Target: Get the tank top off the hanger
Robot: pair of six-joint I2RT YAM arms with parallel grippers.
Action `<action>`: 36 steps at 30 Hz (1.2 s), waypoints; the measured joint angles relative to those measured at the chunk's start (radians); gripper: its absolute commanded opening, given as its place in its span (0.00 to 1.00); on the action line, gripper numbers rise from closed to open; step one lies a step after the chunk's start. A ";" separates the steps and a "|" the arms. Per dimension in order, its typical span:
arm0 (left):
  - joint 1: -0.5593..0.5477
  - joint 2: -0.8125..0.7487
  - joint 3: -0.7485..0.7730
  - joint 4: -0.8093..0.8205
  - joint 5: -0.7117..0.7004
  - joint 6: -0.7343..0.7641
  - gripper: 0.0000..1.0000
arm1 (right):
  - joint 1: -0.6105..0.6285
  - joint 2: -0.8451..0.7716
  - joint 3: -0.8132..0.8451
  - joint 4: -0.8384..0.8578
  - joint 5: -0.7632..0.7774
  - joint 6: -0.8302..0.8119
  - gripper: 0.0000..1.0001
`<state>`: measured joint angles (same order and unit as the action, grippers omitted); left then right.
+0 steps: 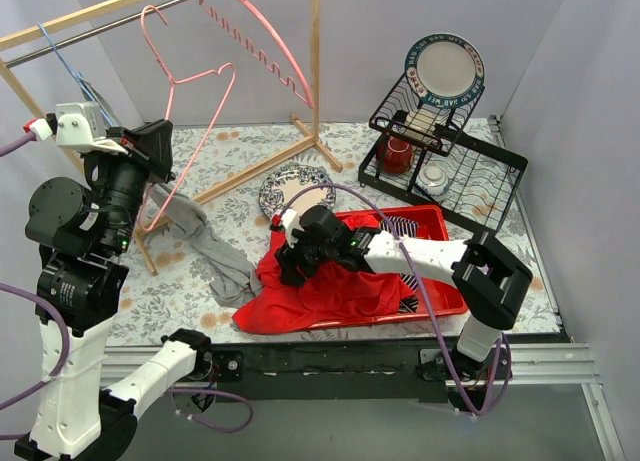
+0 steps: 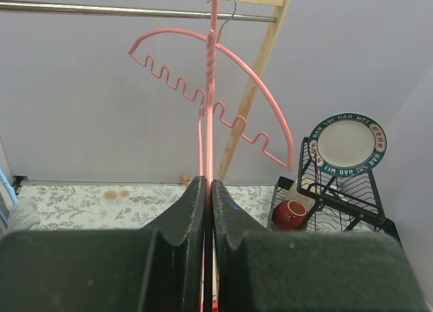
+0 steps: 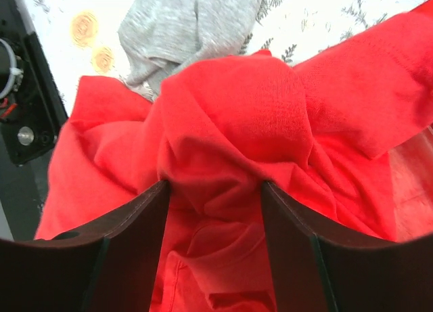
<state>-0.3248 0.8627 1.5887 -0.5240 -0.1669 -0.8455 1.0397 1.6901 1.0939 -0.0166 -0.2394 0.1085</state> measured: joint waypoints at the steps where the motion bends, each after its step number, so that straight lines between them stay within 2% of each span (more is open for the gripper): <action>1: 0.000 -0.001 0.000 0.000 0.000 0.000 0.00 | 0.000 0.016 0.004 0.000 0.000 0.000 0.63; 2: 0.000 -0.002 0.000 0.000 0.000 0.000 0.00 | 0.000 0.024 0.005 0.001 0.001 -0.001 0.51; 4: 0.000 -0.003 -0.001 0.000 0.000 0.000 0.00 | -0.002 0.041 0.005 0.000 0.002 -0.006 0.35; 5: 0.000 -0.004 -0.003 0.000 0.001 0.000 0.00 | -0.003 0.046 0.005 0.001 0.005 -0.006 0.18; 8: 0.000 -0.009 -0.012 0.000 0.002 0.000 0.00 | -0.004 0.049 0.006 -0.002 0.029 -0.008 0.01; 14: 0.000 -0.013 -0.032 0.001 0.003 0.000 0.00 | -0.005 0.002 0.011 -0.049 0.109 -0.012 0.01; 23: 0.000 -0.006 -0.038 0.004 0.003 0.000 0.00 | -0.017 -0.220 0.039 -0.179 0.216 -0.023 0.01; 36: 0.000 0.012 -0.038 0.009 0.003 0.000 0.00 | -0.021 -0.525 0.049 -0.483 0.576 -0.098 0.01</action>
<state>-0.3248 0.8745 1.5509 -0.5148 -0.1638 -0.8452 1.0187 1.1656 1.1427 -0.4995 0.3367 0.0105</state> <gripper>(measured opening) 0.037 0.033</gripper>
